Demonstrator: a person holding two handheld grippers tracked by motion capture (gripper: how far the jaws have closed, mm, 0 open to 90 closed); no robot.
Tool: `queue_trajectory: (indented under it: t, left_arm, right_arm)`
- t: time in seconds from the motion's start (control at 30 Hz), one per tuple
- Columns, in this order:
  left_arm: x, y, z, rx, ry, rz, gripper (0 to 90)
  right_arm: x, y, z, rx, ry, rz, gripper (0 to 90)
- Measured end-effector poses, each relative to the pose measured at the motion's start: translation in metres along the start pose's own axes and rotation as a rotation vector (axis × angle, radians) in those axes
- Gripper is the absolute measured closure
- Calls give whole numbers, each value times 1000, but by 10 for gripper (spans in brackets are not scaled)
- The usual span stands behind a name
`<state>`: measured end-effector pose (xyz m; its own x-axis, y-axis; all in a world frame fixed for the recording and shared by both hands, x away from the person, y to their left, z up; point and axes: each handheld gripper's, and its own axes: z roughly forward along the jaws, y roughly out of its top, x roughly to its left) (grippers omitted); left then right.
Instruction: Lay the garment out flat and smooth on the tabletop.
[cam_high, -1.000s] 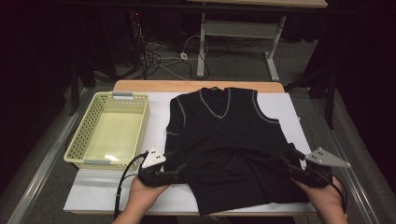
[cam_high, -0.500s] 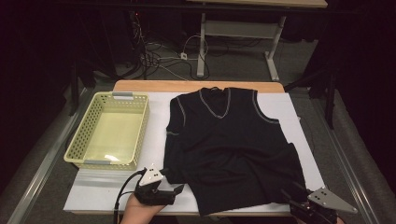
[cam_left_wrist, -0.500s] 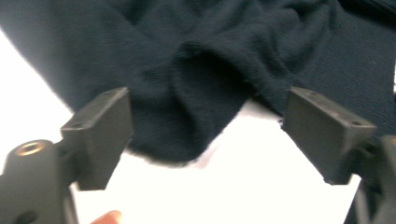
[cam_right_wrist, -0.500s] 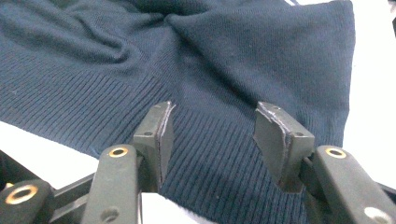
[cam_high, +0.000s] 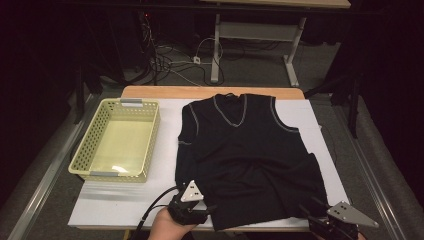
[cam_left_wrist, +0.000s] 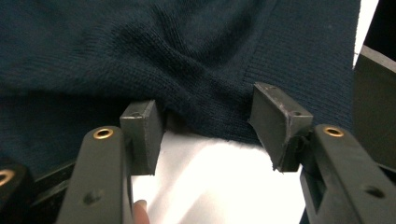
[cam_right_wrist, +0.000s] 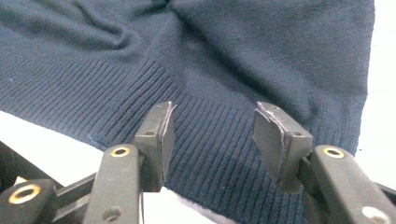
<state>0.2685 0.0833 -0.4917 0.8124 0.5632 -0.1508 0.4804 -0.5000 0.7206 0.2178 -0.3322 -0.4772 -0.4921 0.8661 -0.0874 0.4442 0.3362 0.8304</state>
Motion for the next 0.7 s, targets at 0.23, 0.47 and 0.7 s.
queue_trajectory:
  t: [0.23,0.47,0.7]
  left_arm:
    - [-2,0,1,4,-45,33,748]
    - [-5,-2,-1,-10,-38,70,844]
    - [-13,-9,-18,-38,-49,83,846]
  right_arm:
    - [1,-1,1,7,-2,-2,499]
    - [2,-1,5,12,0,-1,499]
    - [7,6,14,4,22,-22,498]
